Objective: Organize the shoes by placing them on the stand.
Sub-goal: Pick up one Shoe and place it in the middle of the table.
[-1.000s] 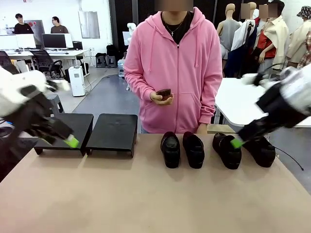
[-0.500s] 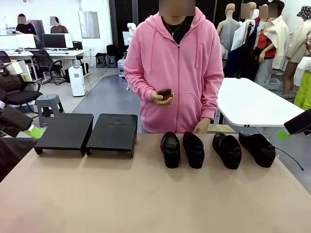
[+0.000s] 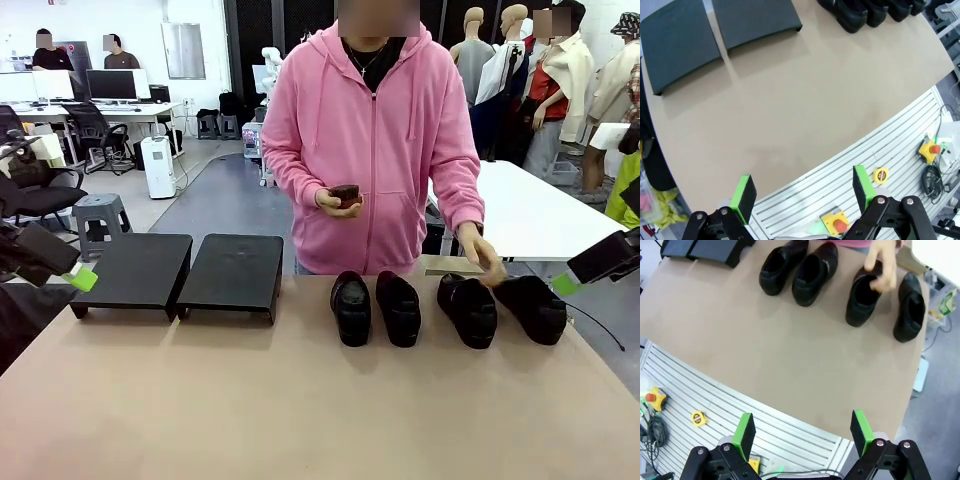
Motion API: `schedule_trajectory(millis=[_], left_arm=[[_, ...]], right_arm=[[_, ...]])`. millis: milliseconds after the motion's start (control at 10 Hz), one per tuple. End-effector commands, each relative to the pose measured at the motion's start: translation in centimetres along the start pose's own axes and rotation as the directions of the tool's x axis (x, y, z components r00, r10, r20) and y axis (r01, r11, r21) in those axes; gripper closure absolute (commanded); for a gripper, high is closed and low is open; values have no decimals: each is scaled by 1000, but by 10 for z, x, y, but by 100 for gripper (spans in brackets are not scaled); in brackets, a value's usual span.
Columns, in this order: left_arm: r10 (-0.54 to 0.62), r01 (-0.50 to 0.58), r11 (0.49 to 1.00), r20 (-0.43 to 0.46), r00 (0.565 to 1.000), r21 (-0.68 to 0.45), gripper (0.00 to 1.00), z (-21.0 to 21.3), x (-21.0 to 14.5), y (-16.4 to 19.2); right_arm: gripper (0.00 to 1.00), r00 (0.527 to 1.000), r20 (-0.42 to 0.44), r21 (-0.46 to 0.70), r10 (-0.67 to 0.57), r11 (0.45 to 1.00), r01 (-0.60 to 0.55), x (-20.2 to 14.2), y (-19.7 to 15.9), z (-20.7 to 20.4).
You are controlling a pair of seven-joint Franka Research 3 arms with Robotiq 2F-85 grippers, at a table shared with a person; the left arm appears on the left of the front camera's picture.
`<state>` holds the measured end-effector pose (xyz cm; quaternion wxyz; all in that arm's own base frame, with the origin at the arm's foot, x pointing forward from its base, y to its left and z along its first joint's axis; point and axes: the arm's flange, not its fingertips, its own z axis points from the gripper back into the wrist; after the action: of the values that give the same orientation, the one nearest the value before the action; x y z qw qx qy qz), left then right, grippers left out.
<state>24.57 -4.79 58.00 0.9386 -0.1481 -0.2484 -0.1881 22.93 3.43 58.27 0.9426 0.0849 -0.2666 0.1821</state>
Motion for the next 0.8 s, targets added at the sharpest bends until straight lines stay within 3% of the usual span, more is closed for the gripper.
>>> schedule_trajectory(millis=[0,100,300,400,500,700], left_arm=[[2,-2,1000,14,1000,-15,0,0,3,0],[2,-2,1000,14,1000,-15,0,0,3,0],[2,-2,1000,14,1000,-15,0,0,3,0],[2,-2,1000,14,1000,-15,0,0,3,0],[2,-2,1000,14,1000,-15,0,0,3,0],[2,-2,1000,14,1000,-15,0,0,3,0]], right_arm=[[0,1000,1,13,6,1000,-6,1,-1,-1],[0,1000,0,0,0,1000,0,0,0,0],[0,992,-122,-79,5,997,-15,57,6,-23],[0,996,-86,-22,38,999,-40,74,11,-29],[0,993,-115,-53,-8,999,2,103,21,-49],[0,984,-169,29,52,998,-48,147,38,-92]])
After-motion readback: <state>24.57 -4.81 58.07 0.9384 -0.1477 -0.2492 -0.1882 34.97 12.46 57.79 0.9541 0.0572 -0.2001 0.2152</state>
